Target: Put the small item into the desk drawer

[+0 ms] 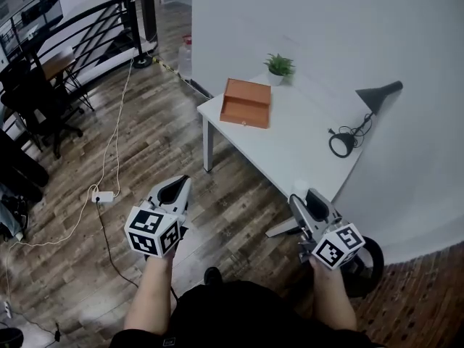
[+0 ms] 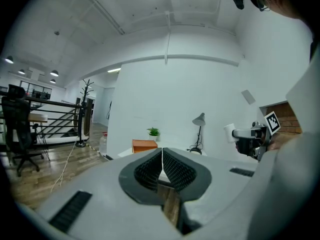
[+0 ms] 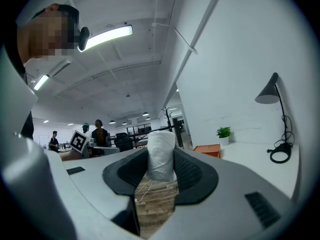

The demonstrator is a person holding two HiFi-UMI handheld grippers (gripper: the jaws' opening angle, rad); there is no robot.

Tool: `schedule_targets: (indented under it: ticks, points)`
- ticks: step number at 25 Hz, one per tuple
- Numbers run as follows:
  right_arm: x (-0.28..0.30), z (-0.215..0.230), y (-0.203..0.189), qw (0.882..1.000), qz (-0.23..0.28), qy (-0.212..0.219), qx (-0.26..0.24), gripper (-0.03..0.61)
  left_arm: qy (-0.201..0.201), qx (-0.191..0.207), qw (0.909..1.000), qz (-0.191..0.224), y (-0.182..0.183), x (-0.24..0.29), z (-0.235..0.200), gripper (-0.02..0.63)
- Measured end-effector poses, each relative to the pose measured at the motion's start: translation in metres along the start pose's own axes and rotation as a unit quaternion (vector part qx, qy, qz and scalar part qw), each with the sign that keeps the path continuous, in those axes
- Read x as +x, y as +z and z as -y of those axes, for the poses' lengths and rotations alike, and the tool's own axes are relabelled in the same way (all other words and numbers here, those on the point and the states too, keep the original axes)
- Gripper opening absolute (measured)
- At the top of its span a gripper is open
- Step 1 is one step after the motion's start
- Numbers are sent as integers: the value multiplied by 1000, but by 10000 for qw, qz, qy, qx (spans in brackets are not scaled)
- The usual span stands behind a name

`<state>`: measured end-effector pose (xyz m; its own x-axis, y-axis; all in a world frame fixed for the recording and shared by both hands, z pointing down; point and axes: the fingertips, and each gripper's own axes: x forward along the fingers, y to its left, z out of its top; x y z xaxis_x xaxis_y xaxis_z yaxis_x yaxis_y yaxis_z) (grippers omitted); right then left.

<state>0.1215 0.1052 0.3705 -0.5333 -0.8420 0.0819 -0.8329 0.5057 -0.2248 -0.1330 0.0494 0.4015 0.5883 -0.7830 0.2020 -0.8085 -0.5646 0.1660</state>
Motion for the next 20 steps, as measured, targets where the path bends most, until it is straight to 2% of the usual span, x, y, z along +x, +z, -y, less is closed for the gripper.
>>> schedule_targets:
  ticks: [6, 13, 20]
  points:
    - [38, -3, -3, 9999, -90, 123, 12, 161, 83, -76, 9999, -10, 2, 10, -33, 14]
    - [68, 5, -3, 9997, -72, 208, 97, 161, 70, -107, 9998, -118, 0, 27, -52, 14]
    - [105, 37, -3, 9992, -56, 315, 250, 161, 185, -21, 9998, -100, 14, 56, -71, 14]
